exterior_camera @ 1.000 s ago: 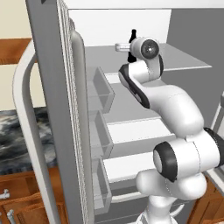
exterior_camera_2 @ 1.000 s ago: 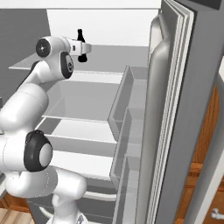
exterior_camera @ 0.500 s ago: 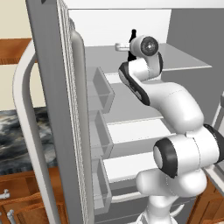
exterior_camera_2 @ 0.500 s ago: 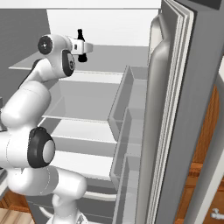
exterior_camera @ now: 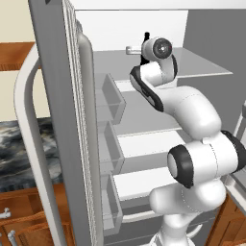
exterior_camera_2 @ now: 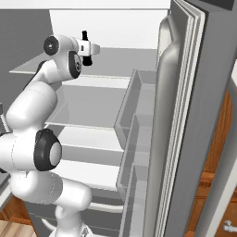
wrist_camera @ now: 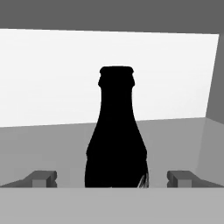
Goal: Open the fridge, grab two sodas, and place both sodas inside the bowl with ice on the dining counter.
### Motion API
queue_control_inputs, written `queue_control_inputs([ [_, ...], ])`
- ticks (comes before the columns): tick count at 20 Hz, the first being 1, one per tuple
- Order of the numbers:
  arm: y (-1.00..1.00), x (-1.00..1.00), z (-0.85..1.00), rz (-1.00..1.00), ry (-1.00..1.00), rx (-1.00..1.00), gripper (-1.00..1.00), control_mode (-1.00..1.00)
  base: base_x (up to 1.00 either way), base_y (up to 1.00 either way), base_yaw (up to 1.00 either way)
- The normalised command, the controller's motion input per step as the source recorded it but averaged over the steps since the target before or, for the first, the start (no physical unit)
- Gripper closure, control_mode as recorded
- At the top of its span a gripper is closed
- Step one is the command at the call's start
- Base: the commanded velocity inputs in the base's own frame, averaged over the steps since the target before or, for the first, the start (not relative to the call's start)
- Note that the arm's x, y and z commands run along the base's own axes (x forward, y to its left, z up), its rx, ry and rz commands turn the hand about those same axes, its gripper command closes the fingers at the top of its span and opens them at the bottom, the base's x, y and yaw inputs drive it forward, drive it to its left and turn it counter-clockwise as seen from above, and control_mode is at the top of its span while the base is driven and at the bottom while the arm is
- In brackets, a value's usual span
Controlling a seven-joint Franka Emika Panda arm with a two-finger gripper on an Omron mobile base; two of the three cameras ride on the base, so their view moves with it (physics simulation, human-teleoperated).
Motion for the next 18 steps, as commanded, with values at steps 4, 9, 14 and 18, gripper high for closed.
queue_control_inputs([
  [4,-0.04,0.14,-0.01,0.0,0.01,0.0,-1.0,-1.0,0.0,0.0,0.0],
  [9,-0.09,0.17,-0.02,0.0,0.01,0.0,1.0,-1.0,0.0,0.0,0.0],
  [14,-0.06,0.09,-0.03,0.0,0.0,0.0,1.0,-1.0,0.0,0.0,0.0],
  [18,0.0,0.01,-0.02,0.0,0.02,0.0,1.0,-1.0,0.0,0.0,0.0],
])
